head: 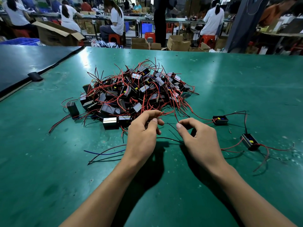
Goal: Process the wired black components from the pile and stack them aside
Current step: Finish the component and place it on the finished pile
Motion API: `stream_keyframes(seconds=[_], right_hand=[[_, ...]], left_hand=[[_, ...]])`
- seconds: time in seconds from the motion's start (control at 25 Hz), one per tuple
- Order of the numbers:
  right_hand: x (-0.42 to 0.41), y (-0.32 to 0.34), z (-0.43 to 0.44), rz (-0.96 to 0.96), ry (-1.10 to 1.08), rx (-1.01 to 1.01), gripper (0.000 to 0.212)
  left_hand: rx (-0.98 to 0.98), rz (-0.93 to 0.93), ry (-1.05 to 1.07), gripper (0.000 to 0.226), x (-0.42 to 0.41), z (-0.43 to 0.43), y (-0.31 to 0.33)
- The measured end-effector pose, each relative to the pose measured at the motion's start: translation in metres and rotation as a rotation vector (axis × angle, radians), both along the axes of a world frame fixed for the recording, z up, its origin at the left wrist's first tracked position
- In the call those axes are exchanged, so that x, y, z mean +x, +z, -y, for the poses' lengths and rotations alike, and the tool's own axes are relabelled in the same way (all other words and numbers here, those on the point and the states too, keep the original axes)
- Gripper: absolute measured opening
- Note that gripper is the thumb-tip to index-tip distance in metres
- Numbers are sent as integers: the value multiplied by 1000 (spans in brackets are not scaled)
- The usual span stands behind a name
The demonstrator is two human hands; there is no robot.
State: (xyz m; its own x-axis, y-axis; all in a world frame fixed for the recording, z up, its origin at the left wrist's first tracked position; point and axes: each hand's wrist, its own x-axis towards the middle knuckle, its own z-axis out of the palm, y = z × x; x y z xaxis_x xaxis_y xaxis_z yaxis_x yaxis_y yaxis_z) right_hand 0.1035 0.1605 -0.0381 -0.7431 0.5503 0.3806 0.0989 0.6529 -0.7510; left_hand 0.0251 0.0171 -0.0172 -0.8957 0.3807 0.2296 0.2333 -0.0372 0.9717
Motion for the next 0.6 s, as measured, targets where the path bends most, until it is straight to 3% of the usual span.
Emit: stream_keyframes(seconds=[0.4, 0.6], right_hand=[[0, -2, 4, -25, 117, -11, 13], [-2, -1, 4, -25, 113, -39, 18]], left_hand=[[-57, -25, -20, 31, 1, -1, -1], [-69, -68, -29, 23, 3, 0, 1]])
